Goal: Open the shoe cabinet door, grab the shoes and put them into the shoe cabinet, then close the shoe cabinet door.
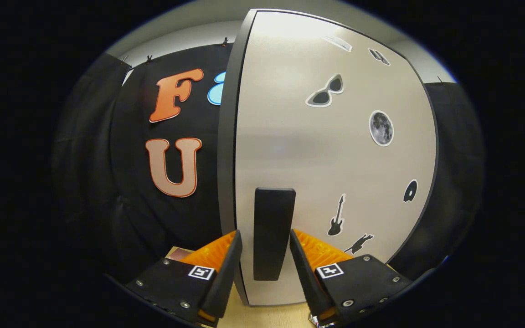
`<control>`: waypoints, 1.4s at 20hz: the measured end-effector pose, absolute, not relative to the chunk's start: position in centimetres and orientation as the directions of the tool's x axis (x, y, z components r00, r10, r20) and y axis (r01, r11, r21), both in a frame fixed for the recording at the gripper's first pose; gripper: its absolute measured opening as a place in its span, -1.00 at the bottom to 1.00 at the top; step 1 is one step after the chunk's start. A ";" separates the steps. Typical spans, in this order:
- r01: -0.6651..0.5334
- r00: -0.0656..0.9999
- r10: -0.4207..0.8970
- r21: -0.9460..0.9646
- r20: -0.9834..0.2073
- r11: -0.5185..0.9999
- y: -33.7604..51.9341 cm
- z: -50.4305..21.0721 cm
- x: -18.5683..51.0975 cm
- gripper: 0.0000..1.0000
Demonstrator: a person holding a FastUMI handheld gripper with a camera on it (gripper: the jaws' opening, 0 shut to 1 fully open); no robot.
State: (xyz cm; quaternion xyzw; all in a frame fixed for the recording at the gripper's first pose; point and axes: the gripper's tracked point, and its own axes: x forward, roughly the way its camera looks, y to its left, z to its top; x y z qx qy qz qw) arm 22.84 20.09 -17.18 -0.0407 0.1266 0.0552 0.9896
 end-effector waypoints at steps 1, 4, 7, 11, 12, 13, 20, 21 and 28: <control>-0.107 0.962 0.086 -0.071 -0.259 0.992 19.8 -17.2 22.8 0.16; -0.106 0.960 0.089 -0.051 -0.264 0.993 19.6 -17.3 22.8 -0.22; -0.120 0.958 0.104 -0.044 -0.266 0.992 19.6 -17.2 22.5 -0.34; -0.150 0.954 0.133 -0.044 -0.268 0.988 19.4 -17.2 21.3 -0.39; -0.160 0.952 0.144 -0.040 -0.270 0.986 19.2 -17.1 20.7 -0.39; -0.171 0.950 0.154 -0.042 -0.271 0.984 19.0 -17.1 20.0 -0.39; -0.204 0.946 0.184 -0.049 -0.267 0.978 17.1 -16.0 16.3 -0.39; -0.210 0.946 0.191 -0.046 -0.264 0.977 16.8 -16.0 15.8 -0.39; -0.270 0.932 0.253 -0.030 -0.258 0.963 12.2 -15.5 10.4 -0.40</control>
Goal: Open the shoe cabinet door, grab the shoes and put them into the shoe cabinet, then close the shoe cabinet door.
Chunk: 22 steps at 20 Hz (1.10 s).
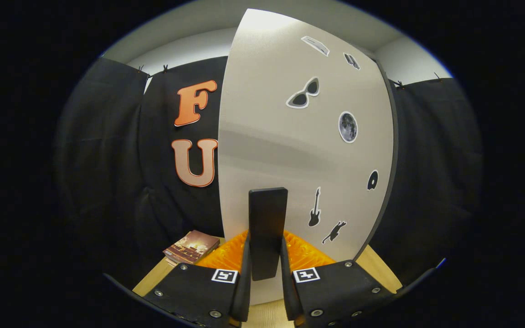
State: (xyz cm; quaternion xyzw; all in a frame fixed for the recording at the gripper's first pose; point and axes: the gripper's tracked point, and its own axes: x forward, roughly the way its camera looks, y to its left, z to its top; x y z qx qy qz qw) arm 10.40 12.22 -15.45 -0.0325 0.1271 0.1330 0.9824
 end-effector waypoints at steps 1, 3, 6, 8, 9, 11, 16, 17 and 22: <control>-0.280 0.928 0.265 -0.021 -0.261 0.960 11.0 -15.4 9.7 -0.40; -0.300 0.921 0.286 -0.011 -0.264 0.954 9.0 -15.3 8.2 -0.44; -0.307 0.918 0.291 -0.019 -0.268 0.951 6.0 -15.1 6.1 -0.45; -0.299 0.918 0.287 -0.005 -0.273 0.954 3.5 -15.0 5.2 -0.45; -0.294 0.919 0.282 -0.002 -0.276 0.956 2.2 -15.0 4.7 -0.45; -0.272 0.926 0.260 -0.008 -0.275 0.962 -0.7 -14.9 3.8 -0.45; -0.164 0.959 0.147 -0.054 -0.241 0.985 -8.8 -13.7 2.0 -0.56; -0.134 0.971 0.116 -0.073 -0.207 0.988 -10.9 -12.8 1.5 -0.58; 0.021 0.988 -0.044 -0.152 -0.151 0.988 -18.9 -11.5 1.1 -0.73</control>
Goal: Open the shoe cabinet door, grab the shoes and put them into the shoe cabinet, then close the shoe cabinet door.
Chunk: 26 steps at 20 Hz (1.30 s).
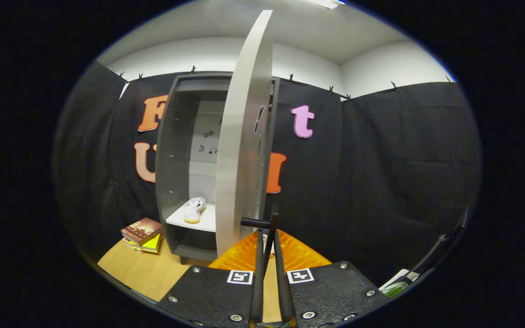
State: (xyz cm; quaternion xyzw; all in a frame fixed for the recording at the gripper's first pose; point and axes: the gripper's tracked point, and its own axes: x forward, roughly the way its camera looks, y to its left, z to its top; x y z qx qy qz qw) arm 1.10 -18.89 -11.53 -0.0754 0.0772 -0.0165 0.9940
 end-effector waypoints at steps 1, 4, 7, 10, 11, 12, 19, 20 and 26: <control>0.049 0.987 -0.069 -0.135 -0.147 0.990 -19.8 -11.3 1.3 -0.81; 0.101 0.982 -0.114 -0.088 -0.150 0.991 -22.5 -11.8 1.6 -0.84; 0.076 0.983 -0.082 -0.047 -0.162 0.996 -21.9 -12.2 1.7 -0.82; 0.104 0.981 -0.112 -0.063 -0.159 0.993 -21.8 -12.3 1.1 -0.72; 0.119 0.979 -0.127 -0.060 -0.160 0.991 -21.8 -11.9 0.8 -0.71; 0.130 0.977 -0.137 -0.053 -0.164 0.990 -21.6 -11.6 0.3 -0.71; 0.219 0.965 -0.234 -0.126 -0.121 0.968 -19.0 -9.4 -1.7 -0.42; 0.217 0.966 -0.230 -0.119 -0.117 0.969 -18.1 -9.0 -2.1 -0.33; 0.154 0.982 -0.159 -0.061 -0.100 0.986 -11.5 -10.1 -3.3 0.24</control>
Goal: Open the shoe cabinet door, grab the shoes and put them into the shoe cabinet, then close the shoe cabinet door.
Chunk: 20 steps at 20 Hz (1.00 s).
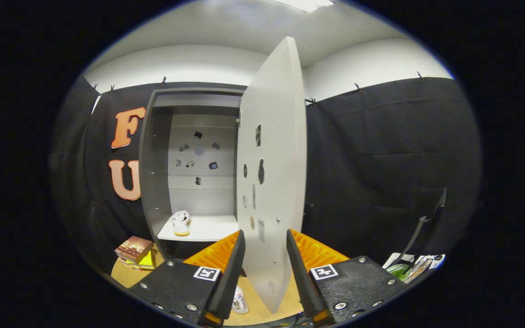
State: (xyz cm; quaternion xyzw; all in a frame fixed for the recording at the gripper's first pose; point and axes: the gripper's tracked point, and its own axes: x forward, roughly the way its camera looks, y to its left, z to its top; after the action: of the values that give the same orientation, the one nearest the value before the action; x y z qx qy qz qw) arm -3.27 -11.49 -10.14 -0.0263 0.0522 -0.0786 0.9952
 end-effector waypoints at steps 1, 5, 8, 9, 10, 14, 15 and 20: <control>0.138 0.986 -0.143 -0.062 -0.085 0.989 -10.4 -10.7 -3.0 0.42; 0.093 0.986 -0.104 -0.083 -0.132 0.992 -7.5 -16.5 -1.4 0.75; 0.061 0.974 -0.078 -0.086 -0.211 0.994 -5.9 -23.7 0.1 0.87; 0.055 0.967 -0.077 -0.094 -0.242 0.994 -5.7 -26.4 0.7 0.86; 0.043 0.961 -0.071 -0.109 -0.268 0.993 -5.5 -29.1 1.3 0.87; 0.008 0.899 -0.093 -0.195 -0.429 0.981 -5.9 -40.6 2.3 0.88; -0.005 0.881 -0.094 -0.208 -0.464 0.978 -5.8 -43.1 2.5 0.89; -0.065 0.791 -0.063 -0.185 -0.609 0.981 -4.7 -52.8 3.8 0.90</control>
State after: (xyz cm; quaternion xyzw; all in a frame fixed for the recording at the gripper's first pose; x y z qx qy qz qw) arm 3.77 -4.66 -52.85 -0.0984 0.3233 0.0006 0.9412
